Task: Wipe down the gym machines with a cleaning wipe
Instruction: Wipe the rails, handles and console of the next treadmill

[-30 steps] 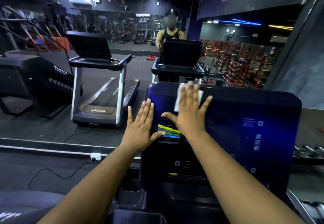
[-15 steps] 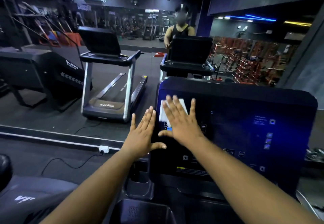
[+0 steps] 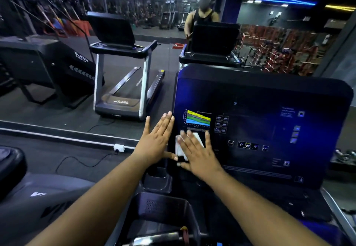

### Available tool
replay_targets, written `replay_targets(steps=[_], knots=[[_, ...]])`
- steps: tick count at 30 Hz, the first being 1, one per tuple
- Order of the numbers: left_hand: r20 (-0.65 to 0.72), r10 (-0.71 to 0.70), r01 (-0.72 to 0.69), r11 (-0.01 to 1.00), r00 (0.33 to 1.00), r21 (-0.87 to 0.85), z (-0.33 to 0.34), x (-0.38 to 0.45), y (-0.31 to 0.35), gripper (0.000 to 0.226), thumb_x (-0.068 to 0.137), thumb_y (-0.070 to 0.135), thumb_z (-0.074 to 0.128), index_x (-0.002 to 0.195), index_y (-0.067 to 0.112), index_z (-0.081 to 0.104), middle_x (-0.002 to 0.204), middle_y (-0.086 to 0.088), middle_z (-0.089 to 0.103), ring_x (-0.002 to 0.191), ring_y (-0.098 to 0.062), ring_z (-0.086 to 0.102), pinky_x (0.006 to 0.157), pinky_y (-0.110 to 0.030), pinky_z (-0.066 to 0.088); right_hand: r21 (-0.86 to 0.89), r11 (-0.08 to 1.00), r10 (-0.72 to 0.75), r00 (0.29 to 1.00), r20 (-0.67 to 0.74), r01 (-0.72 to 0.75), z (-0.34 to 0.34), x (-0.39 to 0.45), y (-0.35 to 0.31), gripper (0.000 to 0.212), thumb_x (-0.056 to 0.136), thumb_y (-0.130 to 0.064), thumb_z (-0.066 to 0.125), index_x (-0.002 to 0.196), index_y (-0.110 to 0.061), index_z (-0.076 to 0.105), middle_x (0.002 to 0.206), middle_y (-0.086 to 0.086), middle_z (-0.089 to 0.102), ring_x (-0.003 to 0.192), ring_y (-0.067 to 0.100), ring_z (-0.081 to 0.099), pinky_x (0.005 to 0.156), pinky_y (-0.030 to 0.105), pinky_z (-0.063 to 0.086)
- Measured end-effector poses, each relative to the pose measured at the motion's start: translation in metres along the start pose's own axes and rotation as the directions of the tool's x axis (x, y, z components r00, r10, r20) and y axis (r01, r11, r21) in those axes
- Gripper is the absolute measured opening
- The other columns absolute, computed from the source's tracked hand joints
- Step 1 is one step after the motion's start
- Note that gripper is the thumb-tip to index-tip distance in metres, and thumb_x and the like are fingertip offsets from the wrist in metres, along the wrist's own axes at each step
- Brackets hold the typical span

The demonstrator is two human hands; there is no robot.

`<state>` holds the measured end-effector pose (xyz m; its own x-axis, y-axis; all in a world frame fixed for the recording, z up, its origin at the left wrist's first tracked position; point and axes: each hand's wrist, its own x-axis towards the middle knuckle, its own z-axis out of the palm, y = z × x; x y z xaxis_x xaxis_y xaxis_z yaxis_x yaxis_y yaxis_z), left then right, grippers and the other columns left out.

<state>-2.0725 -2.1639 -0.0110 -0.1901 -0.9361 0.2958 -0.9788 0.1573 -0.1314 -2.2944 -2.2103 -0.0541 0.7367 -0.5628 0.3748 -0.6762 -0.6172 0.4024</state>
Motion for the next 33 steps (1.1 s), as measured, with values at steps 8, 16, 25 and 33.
replay_targets(steps=[8,16,25,33], knots=[[0.089,-0.021,0.021,1.0,0.996,0.005,0.006,-0.015,0.01,0.148,0.054,0.1,0.031,0.157,0.009,-0.023,0.167,-0.008,-0.027,0.154,-0.018,-0.022,0.12,-0.066,-0.009,0.051,0.966,0.251,0.967,0.042,-0.253,-0.028,0.031,0.019,0.108,0.083,-0.083,0.022,0.162,-0.014,-0.002,0.169,0.006,-0.014,0.157,0.025,-0.006,0.114,0.071,-0.014],[0.015,-0.004,0.004,1.0,1.0,0.018,0.016,-0.022,0.025,0.134,0.069,0.096,0.029,0.16,0.008,-0.014,0.167,-0.007,-0.025,0.156,-0.02,-0.018,0.122,-0.065,-0.005,0.074,0.995,0.049,0.971,0.236,-0.069,0.03,-0.076,-0.015,0.126,0.073,-0.093,0.045,0.163,-0.018,-0.002,0.171,0.002,-0.004,0.157,0.021,-0.006,0.118,0.07,-0.001],[-0.128,-0.027,0.031,0.999,0.991,0.034,0.016,-0.003,0.05,0.106,0.089,0.084,0.012,0.161,0.009,-0.008,0.17,-0.007,-0.013,0.157,-0.02,-0.009,0.123,-0.064,-0.002,0.134,0.892,0.411,0.897,0.162,-0.432,-0.01,-0.036,0.027,0.125,0.073,-0.092,0.024,0.161,-0.008,-0.003,0.169,0.015,-0.006,0.156,0.032,-0.006,0.113,0.069,-0.017],[-0.226,0.005,0.007,0.999,0.974,0.053,0.005,0.026,0.039,0.089,0.099,0.07,0.017,0.163,0.011,-0.002,0.171,-0.005,-0.008,0.158,-0.018,-0.004,0.122,-0.065,0.007,0.01,0.954,0.301,0.953,-0.033,-0.301,-0.04,0.017,0.096,0.124,0.073,-0.094,0.03,0.161,-0.014,-0.004,0.168,0.005,-0.014,0.156,0.024,-0.012,0.113,0.072,-0.015]])
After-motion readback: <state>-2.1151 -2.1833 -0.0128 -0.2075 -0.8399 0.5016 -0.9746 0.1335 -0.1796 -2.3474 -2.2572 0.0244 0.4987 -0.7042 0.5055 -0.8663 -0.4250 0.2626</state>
